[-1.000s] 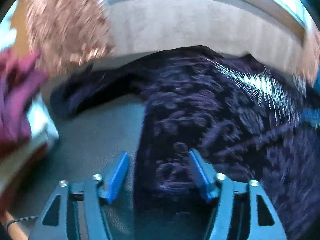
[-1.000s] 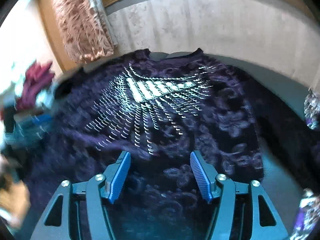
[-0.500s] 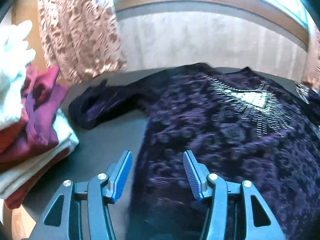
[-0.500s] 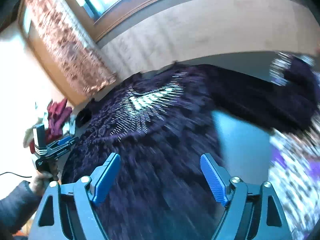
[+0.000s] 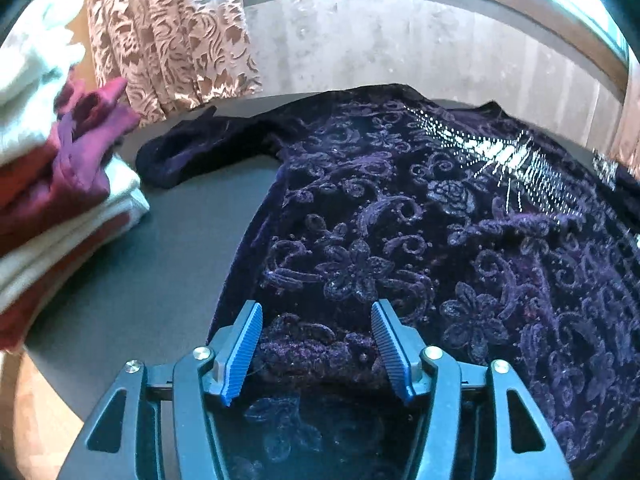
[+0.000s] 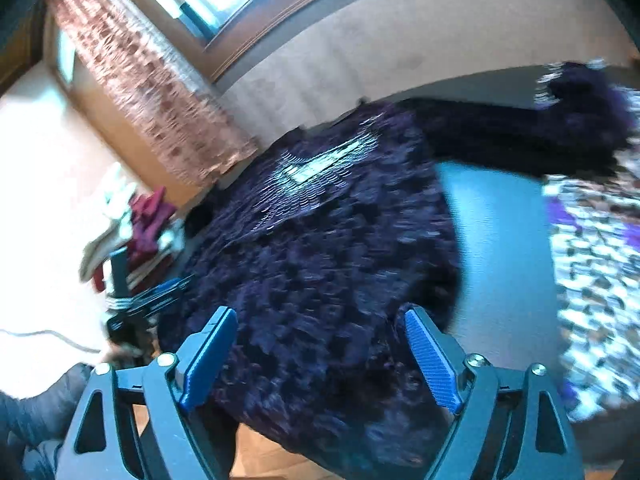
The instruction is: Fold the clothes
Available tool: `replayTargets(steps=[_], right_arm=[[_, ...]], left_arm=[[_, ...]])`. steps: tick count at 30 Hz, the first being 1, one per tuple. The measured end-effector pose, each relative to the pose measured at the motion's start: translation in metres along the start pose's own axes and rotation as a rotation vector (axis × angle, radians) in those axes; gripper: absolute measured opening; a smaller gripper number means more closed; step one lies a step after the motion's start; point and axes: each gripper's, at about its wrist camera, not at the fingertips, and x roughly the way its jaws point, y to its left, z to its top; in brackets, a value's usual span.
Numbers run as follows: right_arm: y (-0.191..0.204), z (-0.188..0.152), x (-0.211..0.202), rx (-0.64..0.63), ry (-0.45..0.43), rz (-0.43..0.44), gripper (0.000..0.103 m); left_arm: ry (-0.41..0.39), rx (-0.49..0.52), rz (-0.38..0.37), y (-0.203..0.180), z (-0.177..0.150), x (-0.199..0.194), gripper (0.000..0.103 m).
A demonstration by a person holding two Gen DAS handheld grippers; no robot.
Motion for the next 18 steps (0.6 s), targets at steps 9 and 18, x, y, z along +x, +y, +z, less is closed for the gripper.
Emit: replayTargets(steps=[9, 18], right_arm=[[-0.043, -0.017, -0.029, 0.084, 0.039, -0.006, 0.080], [-0.042, 0.066, -0.089, 0.056, -0.213, -0.325, 0.097]], left_arm=[[0.042, -0.034, -0.024, -0.008, 0.026, -0.002, 0.057], [-0.017, 0.062, -0.175, -0.066, 0.052, 0.009, 0.059]])
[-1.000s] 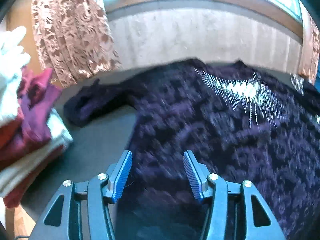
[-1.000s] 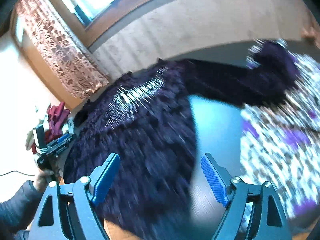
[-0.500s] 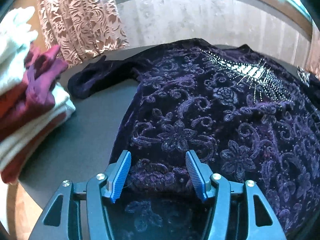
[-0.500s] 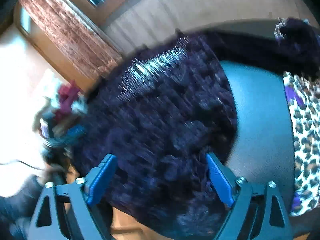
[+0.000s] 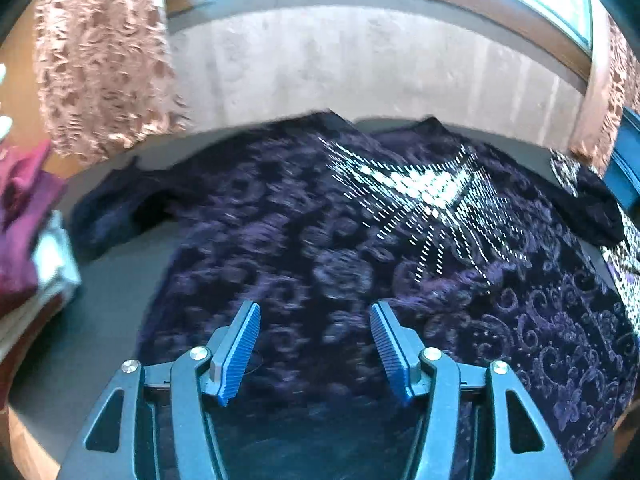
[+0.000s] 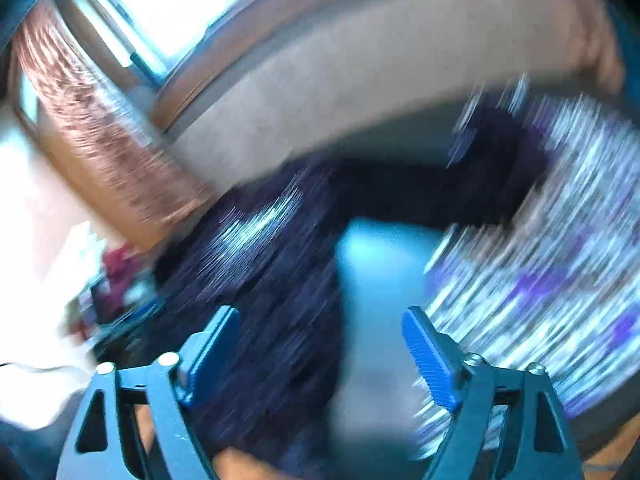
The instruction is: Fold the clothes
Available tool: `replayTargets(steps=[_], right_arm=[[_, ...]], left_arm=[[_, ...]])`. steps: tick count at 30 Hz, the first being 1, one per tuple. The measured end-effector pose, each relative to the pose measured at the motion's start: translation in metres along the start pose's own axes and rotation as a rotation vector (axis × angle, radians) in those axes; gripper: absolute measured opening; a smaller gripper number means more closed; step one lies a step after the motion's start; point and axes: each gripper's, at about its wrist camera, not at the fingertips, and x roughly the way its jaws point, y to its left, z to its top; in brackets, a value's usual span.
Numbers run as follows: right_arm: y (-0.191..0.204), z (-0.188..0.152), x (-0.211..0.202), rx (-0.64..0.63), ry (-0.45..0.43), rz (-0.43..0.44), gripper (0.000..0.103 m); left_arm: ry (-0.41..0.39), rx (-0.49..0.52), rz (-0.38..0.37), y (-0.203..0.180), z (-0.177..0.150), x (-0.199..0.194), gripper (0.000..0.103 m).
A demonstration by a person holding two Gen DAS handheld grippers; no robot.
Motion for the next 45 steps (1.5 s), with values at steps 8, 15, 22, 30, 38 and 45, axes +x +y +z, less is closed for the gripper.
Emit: replayTargets(steps=[8, 15, 22, 30, 38, 45], right_arm=[[-0.008, 0.092, 0.073, -0.223, 0.057, -0.404, 0.071], [-0.041, 0.101, 0.152, -0.327, 0.253, -0.675, 0.007], [-0.082, 0.145, 0.070, 0.063, 0.047, -0.421, 0.006], [-0.047, 0.224, -0.040, 0.282, -0.360, 0.040, 0.006], [0.097, 0.238, 0.022, 0.050, -0.249, 0.325, 0.006], [0.225, 0.175, 0.147, -0.126, 0.020, 0.531, 0.009]], left_arm=[[-0.023, -0.040, -0.062, 0.006, -0.013, 0.013, 0.062], [-0.042, -0.048, -0.076, 0.007, -0.014, 0.013, 0.066], [-0.059, -0.052, -0.088, 0.008, -0.016, 0.013, 0.067], [-0.069, -0.062, -0.099, 0.009, -0.019, 0.012, 0.068], [-0.070, -0.070, -0.109, 0.009, -0.020, 0.012, 0.068], [-0.044, -0.165, -0.216, 0.024, -0.018, 0.013, 0.067]])
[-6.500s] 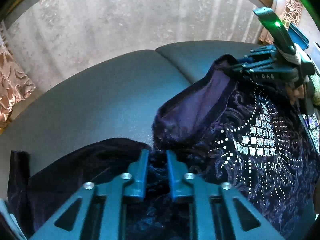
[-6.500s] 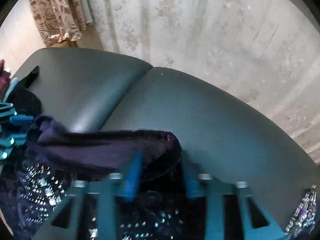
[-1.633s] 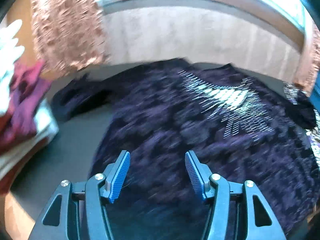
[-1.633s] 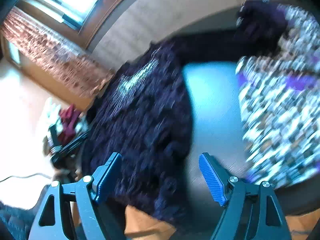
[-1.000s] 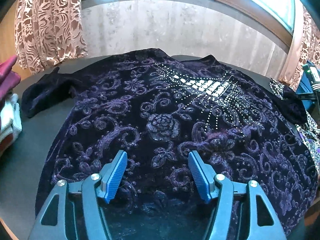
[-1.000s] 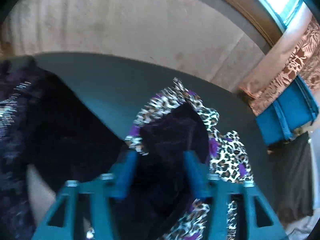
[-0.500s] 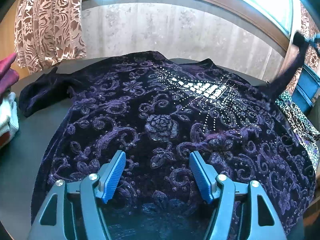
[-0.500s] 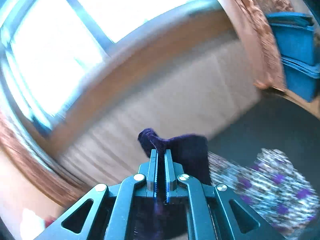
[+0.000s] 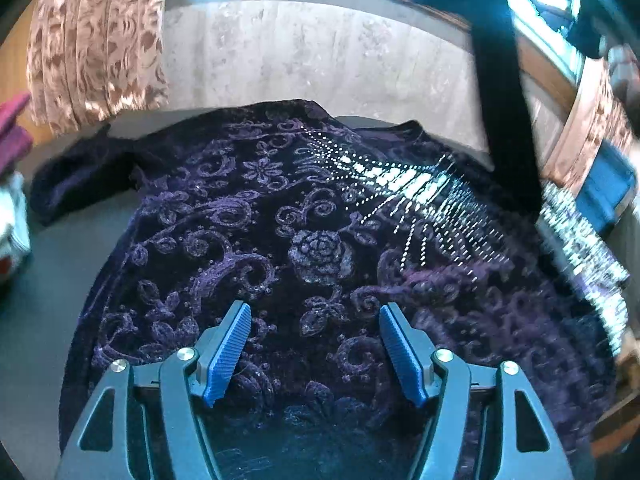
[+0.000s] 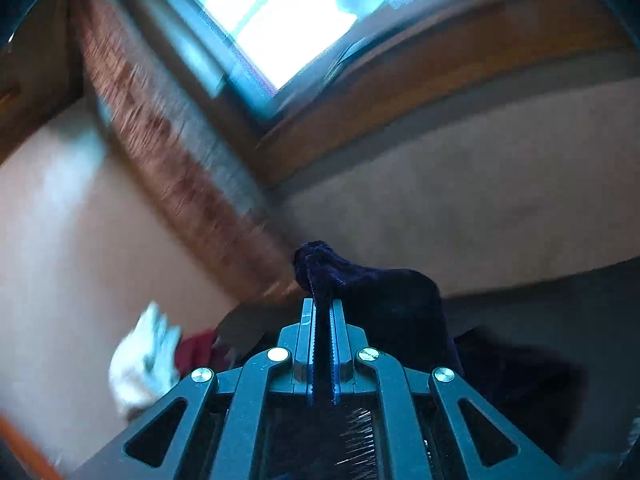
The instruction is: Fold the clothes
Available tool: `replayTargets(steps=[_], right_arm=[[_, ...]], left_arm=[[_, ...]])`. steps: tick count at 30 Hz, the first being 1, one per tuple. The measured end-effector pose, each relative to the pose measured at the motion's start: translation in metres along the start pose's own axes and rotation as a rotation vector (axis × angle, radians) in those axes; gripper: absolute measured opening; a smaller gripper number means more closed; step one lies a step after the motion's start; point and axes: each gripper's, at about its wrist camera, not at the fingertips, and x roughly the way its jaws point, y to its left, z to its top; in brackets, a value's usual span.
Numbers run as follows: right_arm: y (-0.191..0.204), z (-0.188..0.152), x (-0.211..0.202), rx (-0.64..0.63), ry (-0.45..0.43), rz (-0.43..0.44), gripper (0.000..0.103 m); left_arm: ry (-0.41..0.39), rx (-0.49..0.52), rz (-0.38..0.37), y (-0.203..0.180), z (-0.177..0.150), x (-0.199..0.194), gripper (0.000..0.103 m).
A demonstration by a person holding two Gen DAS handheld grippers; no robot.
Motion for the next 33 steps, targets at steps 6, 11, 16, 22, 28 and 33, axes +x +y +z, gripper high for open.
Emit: replayTargets(steps=[6, 11, 16, 22, 28, 33], right_arm=[[-0.008, -0.071, 0.074, 0.004, 0.230, 0.017, 0.029], [-0.055, -0.132, 0.045, 0.126, 0.245, -0.021, 0.046], [-0.076, -0.191, 0.012, 0.148, 0.285, -0.130, 0.047], [-0.097, -0.227, -0.014, 0.161, 0.194, -0.125, 0.047], [-0.103, -0.227, -0.018, 0.175, 0.143, -0.078, 0.047], [-0.105, -0.228, -0.015, 0.175, 0.127, -0.061, 0.047]], left_arm=[[-0.025, -0.265, -0.156, 0.055, 0.034, -0.013, 0.067], [0.002, -0.321, -0.152, 0.075, 0.061, 0.002, 0.068], [0.030, -0.322, -0.103, 0.085, 0.089, 0.026, 0.068], [0.135, -0.367, -0.116, 0.084, 0.115, 0.067, 0.068], [0.225, -0.151, -0.124, 0.033, 0.141, 0.101, 0.066], [0.256, 0.026, -0.073, 0.003, 0.150, 0.094, 0.004]])
